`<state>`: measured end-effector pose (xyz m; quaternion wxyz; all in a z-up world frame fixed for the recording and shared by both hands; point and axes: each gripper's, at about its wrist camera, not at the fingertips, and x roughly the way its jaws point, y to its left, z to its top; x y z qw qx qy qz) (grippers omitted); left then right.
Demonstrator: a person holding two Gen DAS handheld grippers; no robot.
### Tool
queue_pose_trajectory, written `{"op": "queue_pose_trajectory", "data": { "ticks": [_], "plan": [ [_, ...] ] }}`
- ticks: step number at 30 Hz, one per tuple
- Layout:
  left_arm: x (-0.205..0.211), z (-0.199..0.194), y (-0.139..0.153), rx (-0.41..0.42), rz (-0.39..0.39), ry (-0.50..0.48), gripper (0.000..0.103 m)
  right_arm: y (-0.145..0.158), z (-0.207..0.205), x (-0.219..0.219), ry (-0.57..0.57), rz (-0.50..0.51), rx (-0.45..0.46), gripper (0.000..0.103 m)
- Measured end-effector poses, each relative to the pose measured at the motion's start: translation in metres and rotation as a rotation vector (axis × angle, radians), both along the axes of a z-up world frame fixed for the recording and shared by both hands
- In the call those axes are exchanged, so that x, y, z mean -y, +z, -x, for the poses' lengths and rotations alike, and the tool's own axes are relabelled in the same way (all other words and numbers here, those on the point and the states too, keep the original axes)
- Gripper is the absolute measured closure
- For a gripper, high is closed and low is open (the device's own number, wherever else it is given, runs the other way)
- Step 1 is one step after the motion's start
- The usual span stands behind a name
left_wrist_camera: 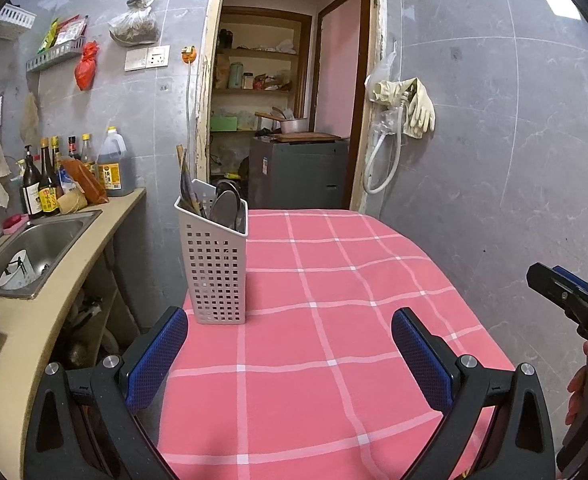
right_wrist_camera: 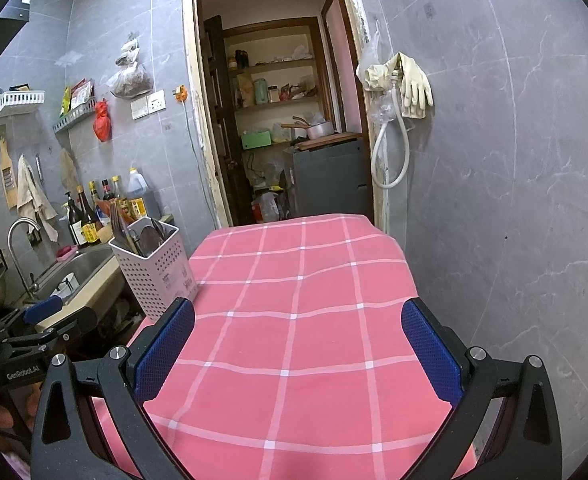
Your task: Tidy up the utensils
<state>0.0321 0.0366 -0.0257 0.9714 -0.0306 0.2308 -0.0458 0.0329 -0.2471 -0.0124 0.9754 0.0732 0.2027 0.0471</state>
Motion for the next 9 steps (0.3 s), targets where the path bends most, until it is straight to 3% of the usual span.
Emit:
{"op": "queue_pose_trajectory", "data": {
  "ticks": [9],
  "plan": [
    [0.001,-0.008,-0.003,-0.022,0.0,0.018,0.001,0.0,-0.015,0.0,0.018,0.002,-0.029,0.002]
  ]
}}
